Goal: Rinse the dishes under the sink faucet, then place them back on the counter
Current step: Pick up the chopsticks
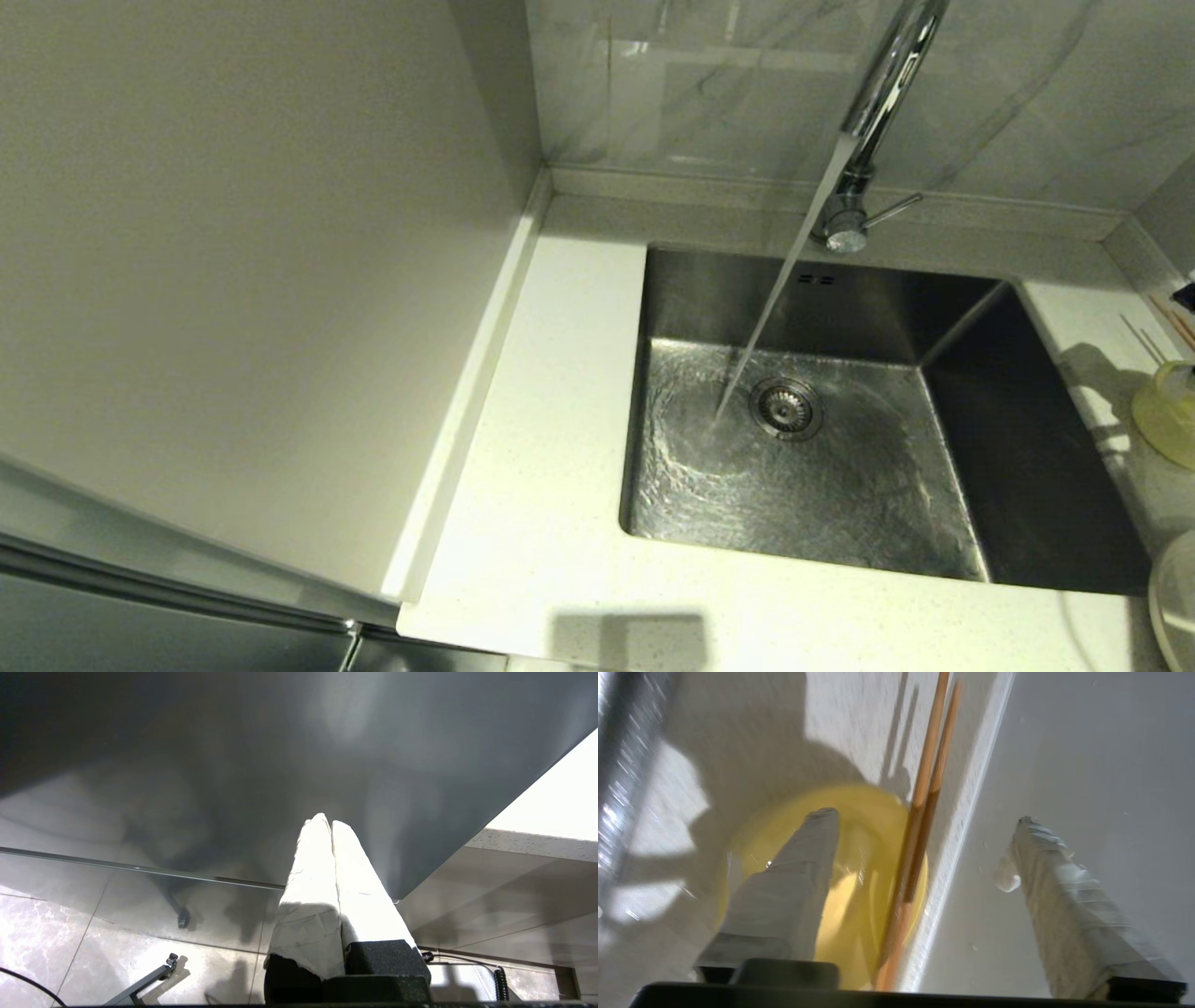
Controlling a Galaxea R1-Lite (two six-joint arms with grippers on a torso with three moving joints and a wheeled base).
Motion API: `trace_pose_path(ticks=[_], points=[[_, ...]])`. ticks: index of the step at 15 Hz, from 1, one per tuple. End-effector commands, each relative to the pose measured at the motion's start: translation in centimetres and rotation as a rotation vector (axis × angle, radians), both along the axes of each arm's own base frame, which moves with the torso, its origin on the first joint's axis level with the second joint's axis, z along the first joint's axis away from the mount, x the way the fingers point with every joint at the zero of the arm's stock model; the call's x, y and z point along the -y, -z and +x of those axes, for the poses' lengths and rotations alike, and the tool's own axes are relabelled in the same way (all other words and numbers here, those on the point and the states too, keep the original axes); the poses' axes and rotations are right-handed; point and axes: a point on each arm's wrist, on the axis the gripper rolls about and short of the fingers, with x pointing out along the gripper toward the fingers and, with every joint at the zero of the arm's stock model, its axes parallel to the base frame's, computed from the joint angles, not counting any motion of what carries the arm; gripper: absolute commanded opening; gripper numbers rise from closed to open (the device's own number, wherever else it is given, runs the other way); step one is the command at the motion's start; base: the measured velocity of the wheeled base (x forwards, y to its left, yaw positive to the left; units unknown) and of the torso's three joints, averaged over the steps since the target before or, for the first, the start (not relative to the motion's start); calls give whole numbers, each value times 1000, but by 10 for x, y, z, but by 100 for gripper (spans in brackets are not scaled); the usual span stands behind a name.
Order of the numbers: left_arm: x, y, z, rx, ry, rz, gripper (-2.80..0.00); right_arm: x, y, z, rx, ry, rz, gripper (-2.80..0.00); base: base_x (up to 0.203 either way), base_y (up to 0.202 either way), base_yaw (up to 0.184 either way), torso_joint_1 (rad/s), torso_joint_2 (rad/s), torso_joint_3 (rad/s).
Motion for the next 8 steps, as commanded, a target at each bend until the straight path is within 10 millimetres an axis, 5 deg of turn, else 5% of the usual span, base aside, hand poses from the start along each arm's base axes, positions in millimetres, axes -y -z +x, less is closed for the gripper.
trace_pose_path(ticks=[1,8], points=[[0,0,0,2,-1,-1,-280,-9,-3,6,44,-24,47,0,0,0,0,0,0,0],[0,0,0,2,-1,-1,-280,-27,-8,19,170,-183,278,0,0,0,0,0,0,0]])
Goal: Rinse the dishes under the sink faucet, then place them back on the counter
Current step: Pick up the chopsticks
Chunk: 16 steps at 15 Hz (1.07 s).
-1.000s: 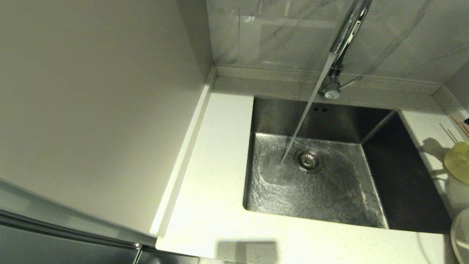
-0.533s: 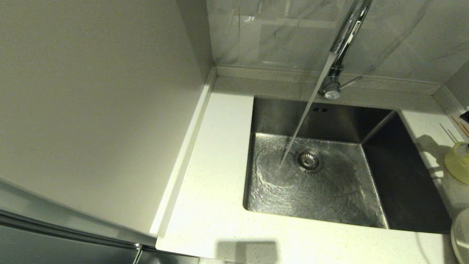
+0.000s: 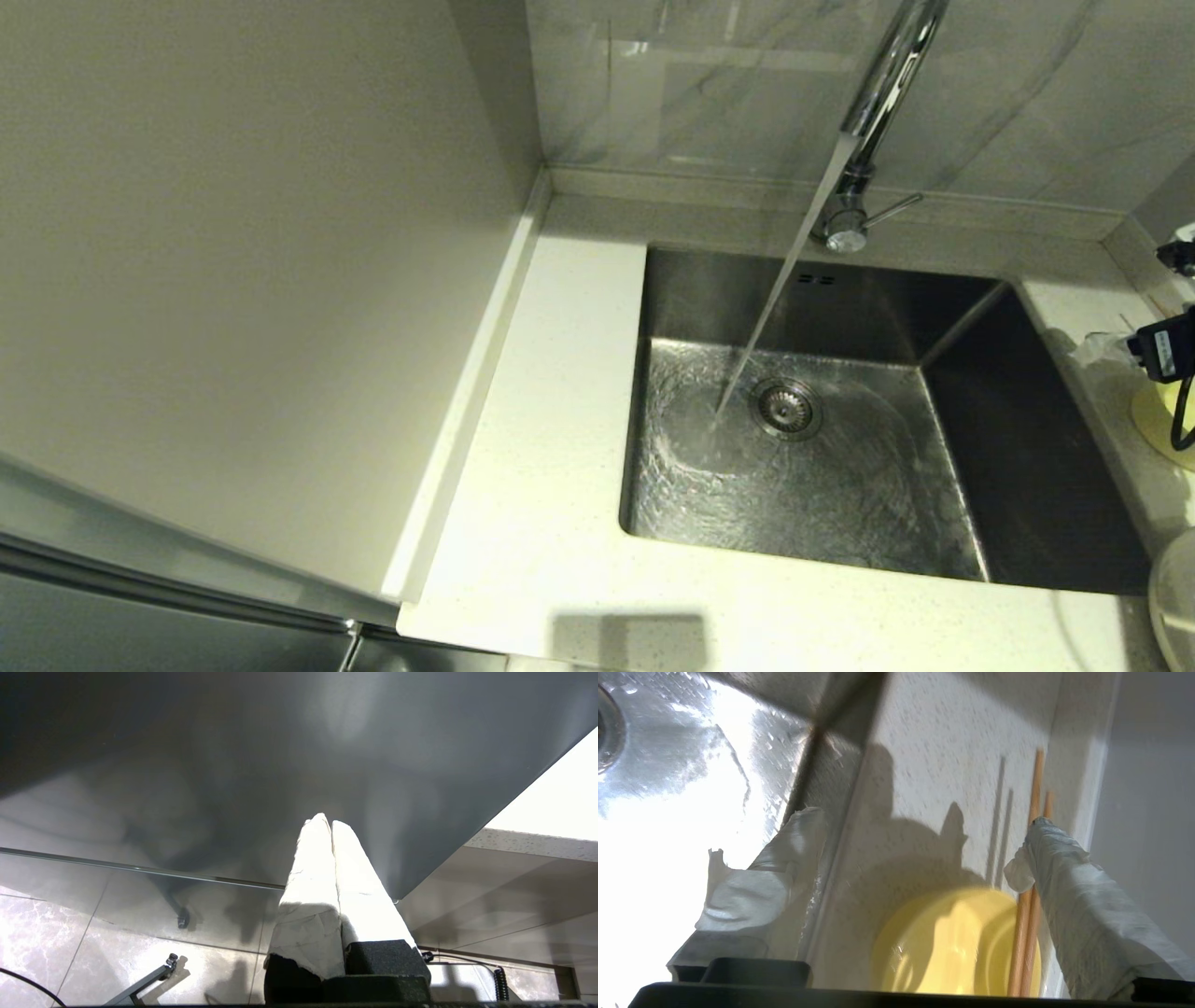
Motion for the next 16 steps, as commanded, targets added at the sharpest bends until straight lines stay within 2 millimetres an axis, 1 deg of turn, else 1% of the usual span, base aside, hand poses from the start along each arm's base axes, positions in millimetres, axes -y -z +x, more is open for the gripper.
trace_pose_path(ticks=[1,3,5,7,8,10,13,14,16], points=[[0,0,0,2,0,-1,-280,-1,0,5,2,-12,-8,0,0,0,0,0,0,0],[0,0,0,2,0,-1,-280,1,-2,10,4,9,-34,0,0,0,0,0,0,0],[0,0,0,2,0,-1,-280,5,-13,20,14,120,-111,0,0,0,0,0,0,0],[0,0,0,2,0,-1,-280,3,-27,32,93,149,-155,0,0,0,0,0,0,0],[0,0,0,2,0,-1,-280,-3,-33,37,171,109,-141,0,0,0,0,0,0,0],[0,0,0,2,0,-1,-280,-11,-37,40,256,-37,35,0,0,0,0,0,0,0],[0,0,0,2,0,-1,-280,-18,-42,40,281,-190,228,0,0,0,0,0,0,0],[0,0,0,2,0,-1,-280,-20,-46,41,293,-222,268,0,0,0,0,0,0,0],[0,0,0,2,0,-1,-280,-21,-55,44,324,-238,278,0,0,0,0,0,0,0]])
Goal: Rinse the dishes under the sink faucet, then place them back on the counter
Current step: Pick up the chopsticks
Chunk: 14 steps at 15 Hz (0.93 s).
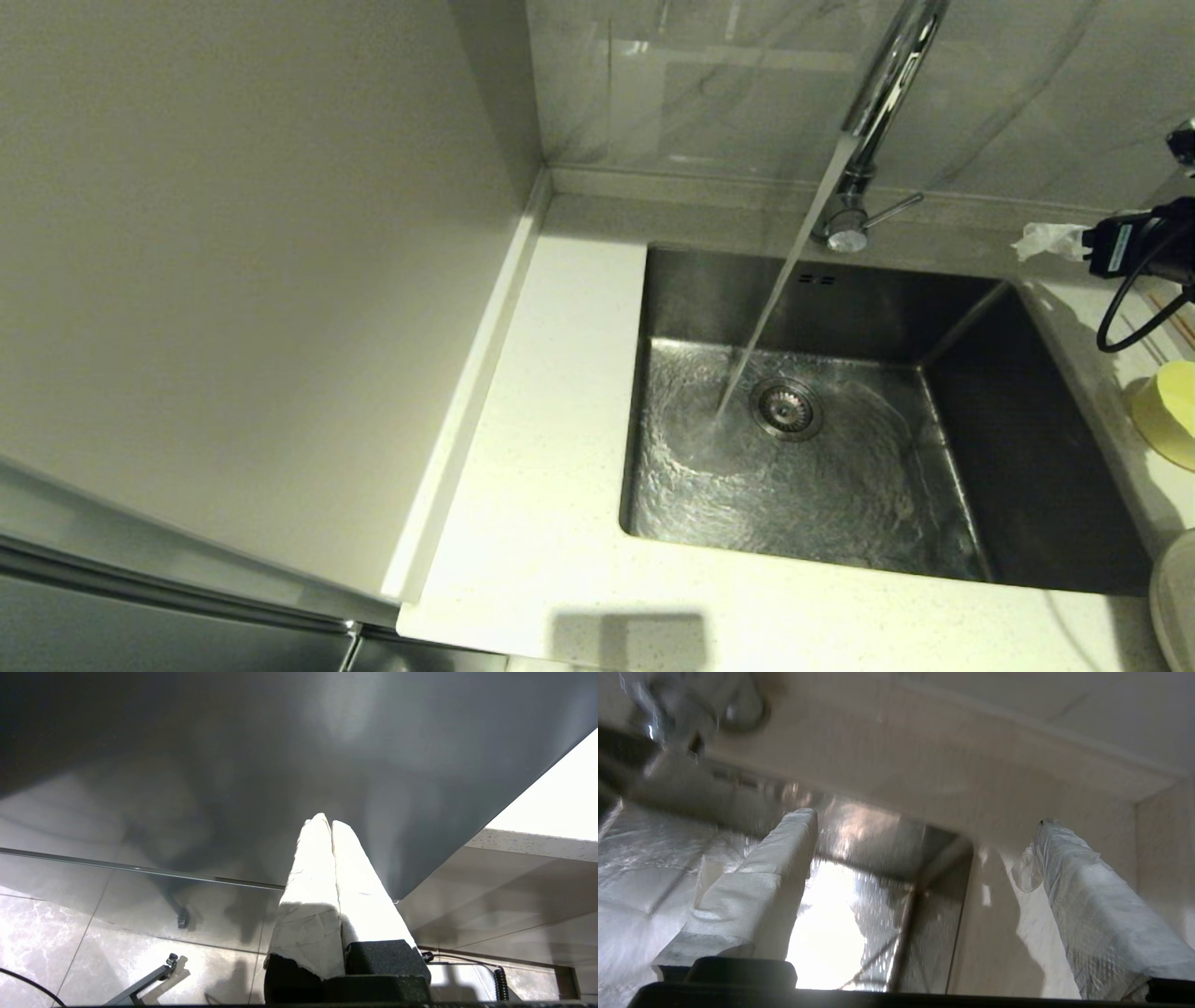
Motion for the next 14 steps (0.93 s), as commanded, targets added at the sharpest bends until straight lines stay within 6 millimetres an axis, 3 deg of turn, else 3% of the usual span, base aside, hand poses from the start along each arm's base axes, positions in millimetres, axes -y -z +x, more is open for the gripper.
trace_pose_path(ticks=[1,4,7,11,14], points=[[0,0,0,2,-1,-1,-280,0,-10,4,39,-12,19,0,0,0,0,0,0,0],[0,0,0,2,-1,-1,-280,-2,-14,4,1,-32,42,0,0,0,0,0,0,0],[0,0,0,2,-1,-1,-280,-3,-12,-12,-271,107,-115,0,0,0,0,0,0,0],[0,0,0,2,-1,-1,-280,-40,-31,-44,-654,101,-145,0,0,0,0,0,0,0],[0,0,0,2,-1,-1,-280,-60,-15,-39,-768,116,-206,0,0,0,0,0,0,0]])
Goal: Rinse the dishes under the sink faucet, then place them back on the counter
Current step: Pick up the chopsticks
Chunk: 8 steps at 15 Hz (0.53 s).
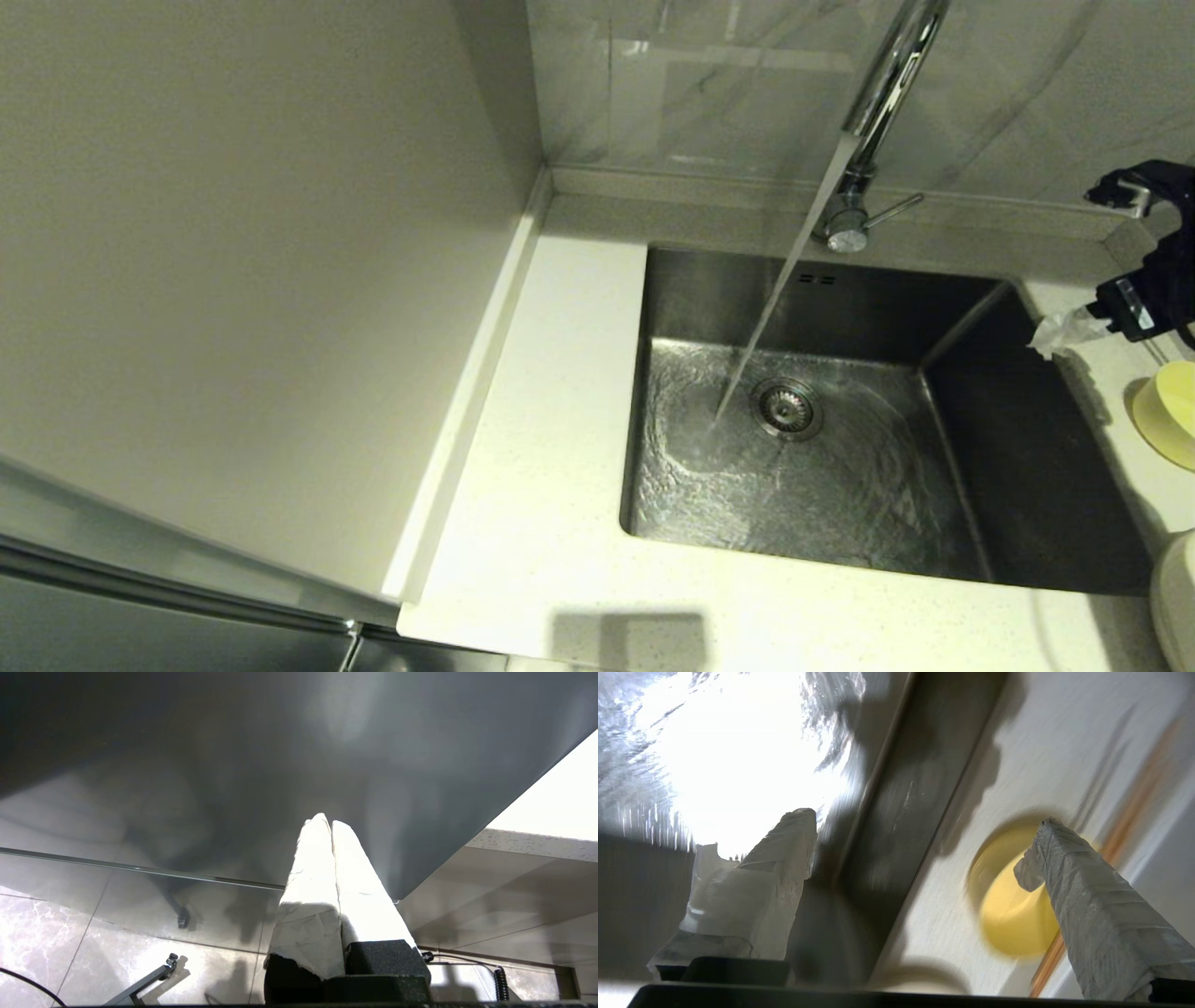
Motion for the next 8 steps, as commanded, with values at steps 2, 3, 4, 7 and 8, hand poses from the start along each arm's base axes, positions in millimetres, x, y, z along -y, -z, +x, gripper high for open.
trace_pose_path(ticks=[2,3,4,7,8], points=[[0,0,0,2,0,-1,-280,-7,19,6,-91,-16,10,0,0,0,0,0,0,0],[0,0,0,2,0,-1,-280,-6,25,8,-113,-15,15,0,0,0,0,0,0,0],[0,0,0,2,0,-1,-280,-6,27,9,-120,-14,17,0,0,0,0,0,0,0],[0,0,0,2,0,-1,-280,-9,27,16,-77,-15,2,0,0,0,0,0,0,0],[0,0,0,2,0,-1,-280,-8,29,19,-59,-18,-6,0,0,0,0,0,0,0]])
